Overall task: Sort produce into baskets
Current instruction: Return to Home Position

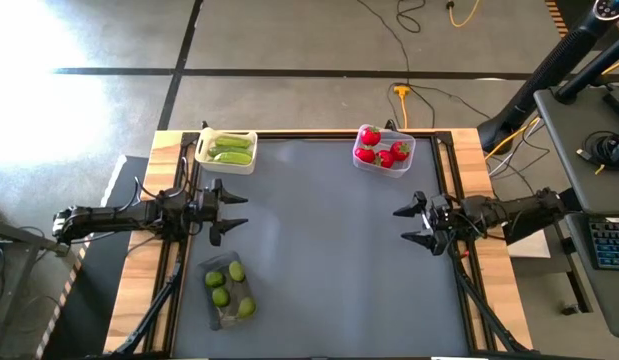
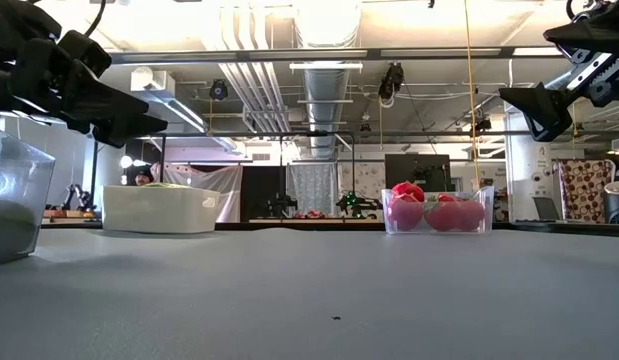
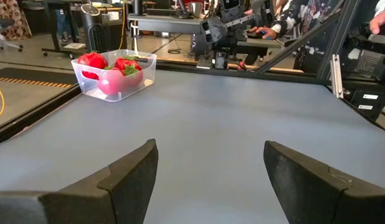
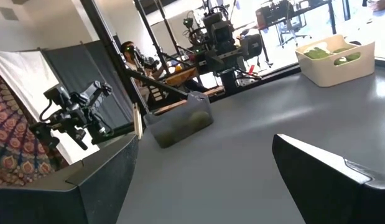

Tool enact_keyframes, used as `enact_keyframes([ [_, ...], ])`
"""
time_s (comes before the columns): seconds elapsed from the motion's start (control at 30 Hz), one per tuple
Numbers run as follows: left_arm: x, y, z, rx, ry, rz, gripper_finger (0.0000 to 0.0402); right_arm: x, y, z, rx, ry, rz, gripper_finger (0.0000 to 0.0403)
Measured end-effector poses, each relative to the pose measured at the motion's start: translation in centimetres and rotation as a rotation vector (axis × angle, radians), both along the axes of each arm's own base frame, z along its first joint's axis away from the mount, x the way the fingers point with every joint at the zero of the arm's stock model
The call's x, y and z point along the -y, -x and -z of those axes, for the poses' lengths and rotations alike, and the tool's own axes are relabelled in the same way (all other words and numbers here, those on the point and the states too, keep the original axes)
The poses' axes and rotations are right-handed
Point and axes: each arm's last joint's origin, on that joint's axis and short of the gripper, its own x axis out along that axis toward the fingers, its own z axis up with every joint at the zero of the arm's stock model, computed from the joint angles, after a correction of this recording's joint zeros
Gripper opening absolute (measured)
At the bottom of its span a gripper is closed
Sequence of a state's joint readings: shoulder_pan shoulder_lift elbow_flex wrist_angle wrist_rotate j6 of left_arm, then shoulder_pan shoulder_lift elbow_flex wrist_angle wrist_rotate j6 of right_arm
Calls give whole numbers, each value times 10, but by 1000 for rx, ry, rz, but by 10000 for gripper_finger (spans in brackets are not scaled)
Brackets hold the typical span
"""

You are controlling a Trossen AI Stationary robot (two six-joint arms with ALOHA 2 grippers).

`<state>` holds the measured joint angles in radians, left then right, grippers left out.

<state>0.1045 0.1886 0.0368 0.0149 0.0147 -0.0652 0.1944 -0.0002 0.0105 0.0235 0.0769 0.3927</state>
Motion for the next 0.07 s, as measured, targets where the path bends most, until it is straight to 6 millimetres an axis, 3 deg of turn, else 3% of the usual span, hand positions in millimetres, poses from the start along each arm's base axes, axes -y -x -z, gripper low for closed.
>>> enact_keyframes([
  [0.07, 0, 0, 0, 0, 0, 0, 275, 0, 0, 0, 0, 0, 0, 364],
])
